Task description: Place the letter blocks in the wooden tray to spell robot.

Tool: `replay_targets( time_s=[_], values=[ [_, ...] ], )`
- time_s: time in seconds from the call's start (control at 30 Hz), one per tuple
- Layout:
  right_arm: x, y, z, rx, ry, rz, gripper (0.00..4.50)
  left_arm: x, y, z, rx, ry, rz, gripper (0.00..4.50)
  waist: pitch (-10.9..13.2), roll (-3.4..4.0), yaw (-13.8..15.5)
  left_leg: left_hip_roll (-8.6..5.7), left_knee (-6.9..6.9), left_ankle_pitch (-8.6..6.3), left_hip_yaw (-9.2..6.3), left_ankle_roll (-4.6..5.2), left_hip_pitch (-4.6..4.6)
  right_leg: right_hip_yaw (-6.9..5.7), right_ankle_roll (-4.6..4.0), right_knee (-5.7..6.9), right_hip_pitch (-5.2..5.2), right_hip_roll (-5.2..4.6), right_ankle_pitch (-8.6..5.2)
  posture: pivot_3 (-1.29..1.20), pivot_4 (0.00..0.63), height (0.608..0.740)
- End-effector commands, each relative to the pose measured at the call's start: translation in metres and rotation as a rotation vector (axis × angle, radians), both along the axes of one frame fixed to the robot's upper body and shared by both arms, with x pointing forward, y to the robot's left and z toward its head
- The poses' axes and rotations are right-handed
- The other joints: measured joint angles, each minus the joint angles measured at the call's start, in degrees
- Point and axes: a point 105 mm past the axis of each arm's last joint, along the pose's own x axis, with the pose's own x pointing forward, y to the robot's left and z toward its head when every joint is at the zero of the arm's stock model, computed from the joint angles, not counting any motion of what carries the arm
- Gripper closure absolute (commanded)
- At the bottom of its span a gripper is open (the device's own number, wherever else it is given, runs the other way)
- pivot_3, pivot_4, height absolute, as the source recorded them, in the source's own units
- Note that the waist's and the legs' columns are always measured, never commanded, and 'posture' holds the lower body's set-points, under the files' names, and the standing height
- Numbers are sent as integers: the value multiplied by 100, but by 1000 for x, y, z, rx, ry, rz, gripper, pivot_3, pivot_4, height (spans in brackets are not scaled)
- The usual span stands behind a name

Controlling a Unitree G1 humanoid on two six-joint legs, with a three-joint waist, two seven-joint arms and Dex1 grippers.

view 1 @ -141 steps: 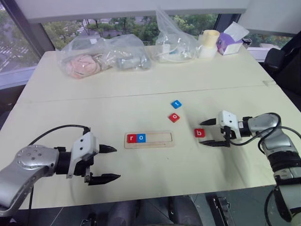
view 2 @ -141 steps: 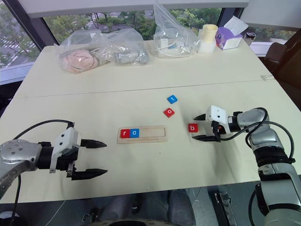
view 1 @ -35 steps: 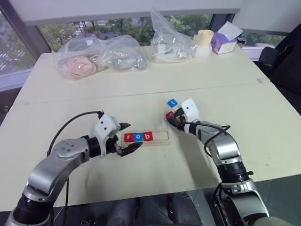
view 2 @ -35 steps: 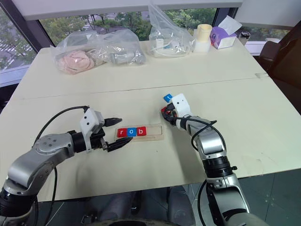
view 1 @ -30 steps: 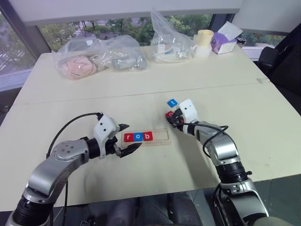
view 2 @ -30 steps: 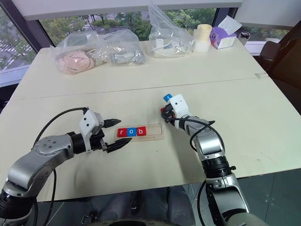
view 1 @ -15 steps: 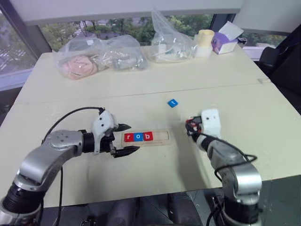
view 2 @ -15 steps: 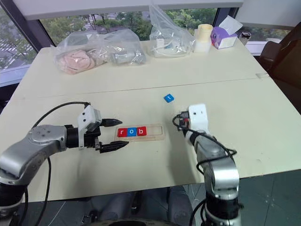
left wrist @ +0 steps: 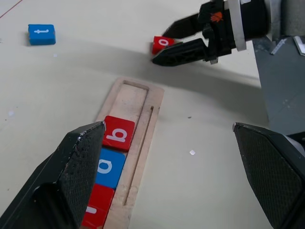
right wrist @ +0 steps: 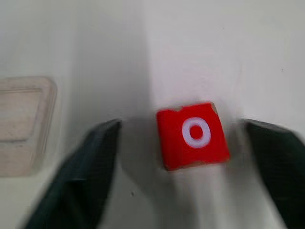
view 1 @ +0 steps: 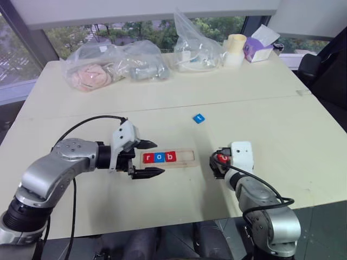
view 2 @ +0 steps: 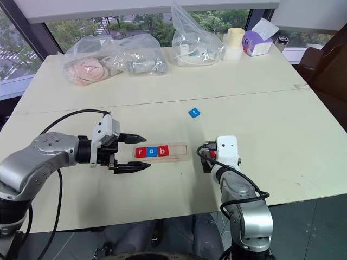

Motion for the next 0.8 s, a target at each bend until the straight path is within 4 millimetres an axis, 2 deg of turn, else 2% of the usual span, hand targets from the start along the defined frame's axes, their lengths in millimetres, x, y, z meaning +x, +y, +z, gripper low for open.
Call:
replay_targets(
  time_s=[0.03,0.13,0.2,0.27,0.4,0.6,0.8],
  values=[
    [13,-11,43,-47,-208,64,28,3,16,7,15,-24,35,0,1,1,-7,0,1,0,1,0,0,0,0,0,0,0,0,0,150,740],
    [23,-17,62,-60,-297,272,28,-4,24,6,39,-12,0,0,1,-1,-3,0,0,0,4,0,0,-1,1,-3,2,0,-1,0,150,740],
    [16,-21,64,-79,-297,587,28,-15,26,8,49,3,-60,0,4,0,16,0,-2,0,3,1,0,-3,2,-8,7,0,-2,0,150,740],
    [8,-36,57,-120,-225,819,28,-23,28,10,62,6,-104,0,8,-1,23,-3,1,-4,22,7,-3,-9,6,-22,20,-5,-4,0,150,740],
    [1,-54,39,-163,-59,1073,28,-30,30,12,89,7,-139,0,9,-3,10,-1,3,-7,26,13,-2,-16,5,-37,33,-8,-3,0,150,740],
    [21,-70,18,-331,7,1240,28,-33,38,5,118,9,-77,0,13,-7,-32,13,4,-7,36,13,8,-10,-8,-27,30,0,5,0,150,740],
    [34,-68,2,-372,16,1336,28,-46,40,5,103,34,-23,0,19,-19,17,9,5,-7,25,12,2,-6,-17,-29,28,-4,12,0,150,740]
  ],
)
